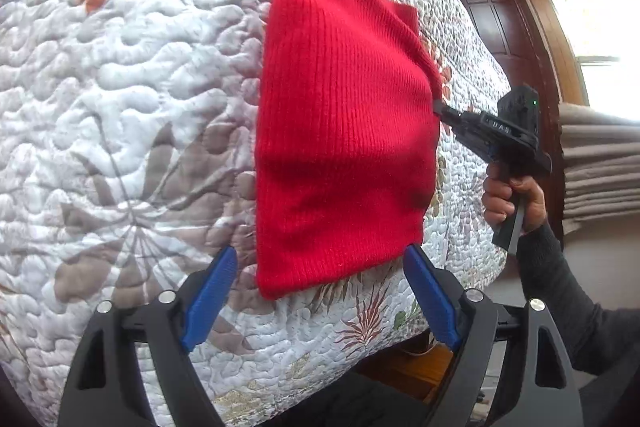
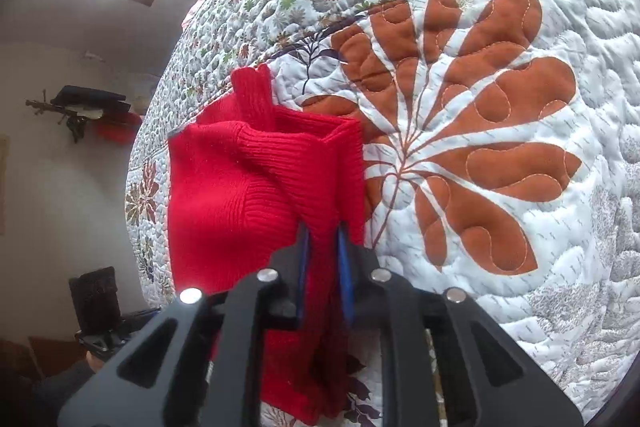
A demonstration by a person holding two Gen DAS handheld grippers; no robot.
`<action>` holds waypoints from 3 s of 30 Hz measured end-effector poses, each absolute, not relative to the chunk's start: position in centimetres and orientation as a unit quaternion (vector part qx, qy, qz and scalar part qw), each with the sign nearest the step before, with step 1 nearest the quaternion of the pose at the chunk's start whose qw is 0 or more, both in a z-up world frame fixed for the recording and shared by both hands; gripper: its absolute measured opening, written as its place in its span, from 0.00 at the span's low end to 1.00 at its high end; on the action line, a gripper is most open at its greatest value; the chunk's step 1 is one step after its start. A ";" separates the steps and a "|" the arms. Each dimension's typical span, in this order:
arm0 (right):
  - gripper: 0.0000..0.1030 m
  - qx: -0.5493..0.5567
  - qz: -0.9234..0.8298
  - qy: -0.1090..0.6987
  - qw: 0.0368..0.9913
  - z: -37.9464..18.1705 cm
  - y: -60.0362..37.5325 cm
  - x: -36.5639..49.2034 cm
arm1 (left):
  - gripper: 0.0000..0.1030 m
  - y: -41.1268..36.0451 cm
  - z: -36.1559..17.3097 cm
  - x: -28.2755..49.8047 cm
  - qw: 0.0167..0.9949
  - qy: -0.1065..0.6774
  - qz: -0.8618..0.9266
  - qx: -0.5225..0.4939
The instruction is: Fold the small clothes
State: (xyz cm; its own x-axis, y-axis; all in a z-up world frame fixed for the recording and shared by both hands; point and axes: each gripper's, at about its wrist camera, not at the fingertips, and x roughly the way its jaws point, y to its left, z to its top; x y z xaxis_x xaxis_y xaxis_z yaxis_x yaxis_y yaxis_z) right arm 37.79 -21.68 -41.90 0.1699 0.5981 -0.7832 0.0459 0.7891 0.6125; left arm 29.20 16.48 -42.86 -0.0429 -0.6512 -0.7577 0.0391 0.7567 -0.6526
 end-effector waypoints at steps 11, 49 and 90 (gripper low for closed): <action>0.31 0.242 0.252 0.606 0.715 -41.4 -18.5 41.1 | 0.84 15.8 -46.0 31.7 0.608 0.688 -0.313 -0.242; 0.28 0.238 0.373 0.609 0.659 -43.9 -12.4 43.9 | 0.16 16.3 -49.3 31.1 0.580 0.621 -0.393 -0.352; 0.05 0.151 0.354 0.589 0.711 -40.0 6.3 38.3 | 0.71 37.4 -43.9 17.7 0.682 0.623 -0.156 -0.350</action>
State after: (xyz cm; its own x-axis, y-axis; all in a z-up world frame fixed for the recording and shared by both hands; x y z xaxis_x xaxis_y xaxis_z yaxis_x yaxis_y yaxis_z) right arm 38.33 6.30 -40.05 0.0561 0.6808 -0.7303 -0.3256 0.7040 0.6312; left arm 17.71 37.38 -43.94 0.1761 -0.6489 -0.7402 -0.2233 0.7061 -0.6720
